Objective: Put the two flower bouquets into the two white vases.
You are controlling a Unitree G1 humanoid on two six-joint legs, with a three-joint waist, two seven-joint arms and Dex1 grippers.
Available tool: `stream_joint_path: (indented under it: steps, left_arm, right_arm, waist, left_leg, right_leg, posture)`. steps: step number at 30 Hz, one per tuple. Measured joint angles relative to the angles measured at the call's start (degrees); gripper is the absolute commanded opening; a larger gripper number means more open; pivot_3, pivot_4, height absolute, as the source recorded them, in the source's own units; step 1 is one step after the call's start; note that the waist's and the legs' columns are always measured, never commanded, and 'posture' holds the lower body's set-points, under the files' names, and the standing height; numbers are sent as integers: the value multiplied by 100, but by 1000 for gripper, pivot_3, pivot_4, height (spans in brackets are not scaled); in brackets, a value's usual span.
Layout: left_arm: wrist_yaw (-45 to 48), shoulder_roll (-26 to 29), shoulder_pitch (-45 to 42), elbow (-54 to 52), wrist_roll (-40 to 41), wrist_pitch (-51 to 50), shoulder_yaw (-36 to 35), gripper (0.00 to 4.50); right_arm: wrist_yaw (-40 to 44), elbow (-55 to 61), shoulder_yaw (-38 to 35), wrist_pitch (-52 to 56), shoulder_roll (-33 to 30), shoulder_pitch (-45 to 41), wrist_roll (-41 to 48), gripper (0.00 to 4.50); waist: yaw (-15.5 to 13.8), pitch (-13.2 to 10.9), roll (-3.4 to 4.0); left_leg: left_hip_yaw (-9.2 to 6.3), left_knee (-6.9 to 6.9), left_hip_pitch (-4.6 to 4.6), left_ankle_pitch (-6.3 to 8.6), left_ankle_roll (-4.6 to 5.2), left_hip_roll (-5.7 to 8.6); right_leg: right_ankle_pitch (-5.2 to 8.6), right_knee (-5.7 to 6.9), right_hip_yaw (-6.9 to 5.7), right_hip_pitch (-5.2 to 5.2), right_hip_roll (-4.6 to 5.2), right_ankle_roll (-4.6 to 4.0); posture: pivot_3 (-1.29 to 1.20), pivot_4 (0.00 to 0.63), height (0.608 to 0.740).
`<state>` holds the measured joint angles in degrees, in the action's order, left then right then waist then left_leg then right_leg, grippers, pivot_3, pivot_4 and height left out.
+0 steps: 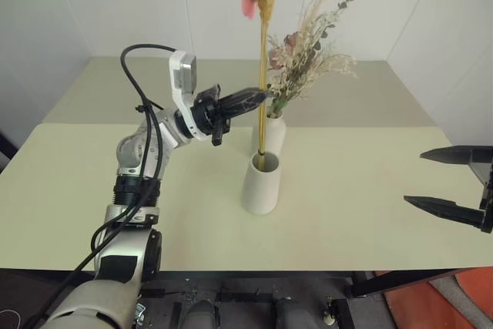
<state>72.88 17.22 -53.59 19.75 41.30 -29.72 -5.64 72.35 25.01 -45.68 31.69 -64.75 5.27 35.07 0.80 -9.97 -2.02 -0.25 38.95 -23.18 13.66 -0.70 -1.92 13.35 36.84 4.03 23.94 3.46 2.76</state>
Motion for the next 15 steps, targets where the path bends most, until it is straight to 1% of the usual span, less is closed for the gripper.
stream_joint_path:
  steps: [2, 6, 7, 8, 10, 12, 15]
  left_arm:
    - [71, -59, 20, 46, -65, 92, 11, 919]
    - [296, -65, 20, 75, -100, 143, 55, 2221]
    - [421, -35, 20, 75, -130, 159, 123, 2675]
    - [495, 3, 21, 75, -173, 172, 175, 2919]
    - [608, 133, 23, 74, -319, 246, 282, 3473]
    - [751, 489, 69, 71, -685, 454, 523, 4103]
    - [947, 939, 149, 153, -1107, 642, 709, 4103]
  right_arm:
    - [-4, 0, 1, 0, 0, 0, 0, 4500]
    - [-14, 0, 5, 0, 0, 5, -7, 4500]
    - [-14, 1, 5, 0, 0, 9, -8, 4500]
    - [-14, 3, 5, 0, 0, 10, -8, 4500]
    - [-18, 20, 5, 0, 0, 15, -10, 4500]
    - [-27, 42, 5, 0, 0, 30, -16, 4500]
    - [-41, 50, 5, 0, 1, 45, -31, 4500]
  waist:
    - [0, 0, 0]
    - [9, 0, 0]
    - [8, 0, 0]
    - [8, 0, 0]
    - [11, 0, 0]
    - [32, 0, 1]
    - [23, 0, 0]
  left_leg:
    - [0, 0, 0, 0, 0, 0]
    - [0, -1, 1, 0, 0, 0]
    - [0, 0, 1, 0, 0, 0]
    - [0, 0, 1, 0, 0, 0]
    - [0, -1, 2, 0, 0, 0]
    - [0, -3, 5, 0, 0, -1]
    - [1, -2, 3, 0, 0, -1]
  right_leg:
    - [0, 1, 0, 0, 0, 0]
    - [0, 1, 1, 0, 0, 0]
    - [0, 1, 1, 0, 0, 0]
    - [0, 1, 1, 0, 0, 0]
    - [0, 2, 1, 0, -1, 0]
    - [0, 2, 3, 0, -2, 0]
    - [0, 2, 2, 1, -2, 0]
  posture:
    - [0, 150, 740]
    - [0, 150, 740]
    - [0, 150, 740]
    - [0, 150, 740]
    - [0, 150, 740]
    - [0, 150, 740]
    - [0, 150, 740]
